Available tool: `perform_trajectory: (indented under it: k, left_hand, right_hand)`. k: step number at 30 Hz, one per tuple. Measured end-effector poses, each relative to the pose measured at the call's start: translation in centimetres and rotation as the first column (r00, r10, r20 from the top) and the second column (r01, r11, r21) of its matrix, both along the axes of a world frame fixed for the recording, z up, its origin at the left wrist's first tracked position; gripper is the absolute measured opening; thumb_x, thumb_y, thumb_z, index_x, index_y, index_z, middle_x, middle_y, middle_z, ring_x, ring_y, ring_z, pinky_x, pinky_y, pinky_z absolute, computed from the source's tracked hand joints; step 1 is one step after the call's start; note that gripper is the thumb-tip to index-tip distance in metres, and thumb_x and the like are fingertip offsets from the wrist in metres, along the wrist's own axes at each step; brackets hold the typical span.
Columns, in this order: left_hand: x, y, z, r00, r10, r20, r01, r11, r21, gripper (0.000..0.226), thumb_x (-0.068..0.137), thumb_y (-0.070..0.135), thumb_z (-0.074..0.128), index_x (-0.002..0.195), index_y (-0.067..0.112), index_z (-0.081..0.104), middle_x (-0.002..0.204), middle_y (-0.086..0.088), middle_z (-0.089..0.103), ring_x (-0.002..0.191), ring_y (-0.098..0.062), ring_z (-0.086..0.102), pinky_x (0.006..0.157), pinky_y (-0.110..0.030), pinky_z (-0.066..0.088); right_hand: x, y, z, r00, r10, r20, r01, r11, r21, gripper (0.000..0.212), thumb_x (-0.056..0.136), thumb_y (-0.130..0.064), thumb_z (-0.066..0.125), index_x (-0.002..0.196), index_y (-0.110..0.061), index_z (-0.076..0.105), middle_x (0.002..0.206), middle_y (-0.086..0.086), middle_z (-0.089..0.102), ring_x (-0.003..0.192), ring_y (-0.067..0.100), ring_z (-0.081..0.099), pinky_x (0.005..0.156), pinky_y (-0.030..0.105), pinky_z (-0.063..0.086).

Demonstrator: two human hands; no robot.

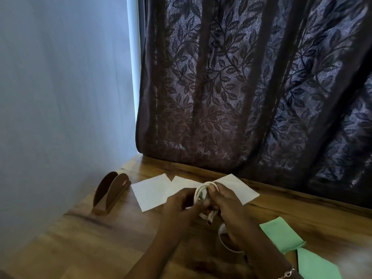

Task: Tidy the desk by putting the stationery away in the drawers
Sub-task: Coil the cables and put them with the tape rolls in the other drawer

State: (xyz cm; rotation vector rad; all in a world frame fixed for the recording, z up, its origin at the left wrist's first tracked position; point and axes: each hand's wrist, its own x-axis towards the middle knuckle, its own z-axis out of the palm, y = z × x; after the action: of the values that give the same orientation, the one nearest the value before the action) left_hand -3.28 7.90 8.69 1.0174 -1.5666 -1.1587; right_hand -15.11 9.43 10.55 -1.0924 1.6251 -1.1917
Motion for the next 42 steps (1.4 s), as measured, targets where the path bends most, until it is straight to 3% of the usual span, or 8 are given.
perform_trajectory:
  k: [2, 7, 17, 21, 25, 31, 36, 42]
  left_hand:
    - [-0.3, -0.1, -0.5, 0.994, 0.101, 0.049, -0.098, 0.993, -0.064, 0.019, 0.083, 0.010, 0.065, 0.102, 0.013, 0.068, 0.093, 0.003, 0.069, 0.084, -0.008, 0.066, 0.073, -0.009, 0.051]
    - [-0.7, 0.0, -0.3, 0.964, 0.240, -0.118, -0.241, 0.971, 0.010, 0.023, 0.080, -0.001, 0.065, 0.080, 0.021, 0.071, 0.078, 0.006, 0.070, 0.075, -0.012, 0.067, 0.066, -0.012, 0.053]
    - [0.3, -0.4, 0.4, 0.912, 0.133, -0.388, -0.064, 0.981, 0.185, 0.015, 0.082, -0.005, 0.060, 0.091, 0.008, 0.058, 0.074, -0.009, 0.073, 0.066, -0.022, 0.069, 0.064, -0.028, 0.057]
    - [0.5, -0.3, 0.3, 0.873, 0.115, -0.475, 0.046, 0.948, 0.314, 0.014, 0.083, -0.001, 0.059, 0.090, 0.011, 0.059, 0.076, -0.010, 0.072, 0.065, -0.022, 0.068, 0.063, -0.031, 0.056]
    - [0.6, -0.2, 0.0, 0.834, 0.113, -0.541, 0.108, 0.926, 0.361, 0.016, 0.079, 0.000, 0.059, 0.091, 0.011, 0.058, 0.077, -0.011, 0.073, 0.067, -0.025, 0.069, 0.064, -0.033, 0.056]
    - [0.1, 0.4, 0.0, 0.769, 0.121, -0.628, 0.176, 0.904, 0.390, 0.017, 0.073, 0.005, 0.061, 0.089, 0.010, 0.058, 0.074, -0.013, 0.072, 0.063, -0.024, 0.069, 0.058, -0.030, 0.058]
    - [-0.4, 1.0, -0.1, 0.716, 0.154, -0.681, 0.215, 0.879, 0.425, 0.012, 0.080, 0.003, 0.057, 0.090, 0.009, 0.058, 0.076, -0.012, 0.071, 0.064, -0.023, 0.069, 0.054, -0.029, 0.058]
    - [-0.5, 1.6, -0.3, 0.827, 0.114, -0.550, 0.114, 0.925, 0.362, 0.019, 0.086, 0.002, 0.056, 0.101, 0.010, 0.063, 0.087, -0.007, 0.074, 0.077, -0.021, 0.071, 0.063, -0.027, 0.058]
  right_hand:
    - [0.1, -0.1, -0.3, 0.996, 0.020, -0.083, -0.019, 1.000, 0.013, 0.040, 0.097, -0.038, 0.037, 0.130, -0.020, 0.047, 0.131, 0.001, 0.053, 0.118, 0.021, 0.053, 0.105, 0.040, 0.042]
    - [0.5, -0.4, -0.6, 0.959, 0.034, -0.282, -0.040, 0.999, -0.014, 0.044, 0.098, -0.035, 0.034, 0.137, -0.016, 0.041, 0.137, 0.005, 0.049, 0.122, 0.020, 0.050, 0.106, 0.032, 0.040]
    - [0.2, -0.3, -0.5, 0.914, 0.022, -0.406, -0.033, 0.999, -0.019, 0.044, 0.099, -0.034, 0.030, 0.137, -0.016, 0.038, 0.141, 0.002, 0.045, 0.128, 0.017, 0.044, 0.107, 0.026, 0.032]
    - [0.1, -0.3, -0.7, 0.929, 0.041, -0.368, -0.054, 0.998, -0.026, 0.041, 0.099, -0.033, 0.030, 0.132, -0.013, 0.043, 0.125, 0.003, 0.056, 0.111, 0.014, 0.053, 0.099, 0.024, 0.040]
    - [0.3, -0.2, -1.6, 0.945, 0.029, -0.326, -0.059, 0.995, -0.081, 0.034, 0.098, -0.027, 0.033, 0.122, -0.009, 0.049, 0.086, -0.013, 0.056, 0.081, 0.003, 0.056, 0.082, 0.016, 0.046]
    - [0.3, 0.4, -2.0, 0.904, 0.024, -0.426, -0.095, 0.985, -0.145, 0.041, 0.097, -0.026, 0.033, 0.132, -0.007, 0.043, 0.116, 0.005, 0.060, 0.108, 0.017, 0.058, 0.101, 0.033, 0.045]
    - [0.4, 1.0, -2.0, 0.855, -0.009, -0.518, -0.097, 0.980, -0.176, 0.042, 0.098, -0.029, 0.026, 0.135, -0.014, 0.037, 0.118, 0.004, 0.060, 0.106, 0.012, 0.058, 0.086, 0.014, 0.041]
    - [0.4, 1.0, -1.9, 0.806, 0.019, -0.592, -0.126, 0.982, -0.140, 0.051, 0.095, -0.030, 0.039, 0.141, -0.012, 0.026, 0.131, 0.004, 0.053, 0.117, 0.017, 0.054, 0.101, 0.026, 0.040]
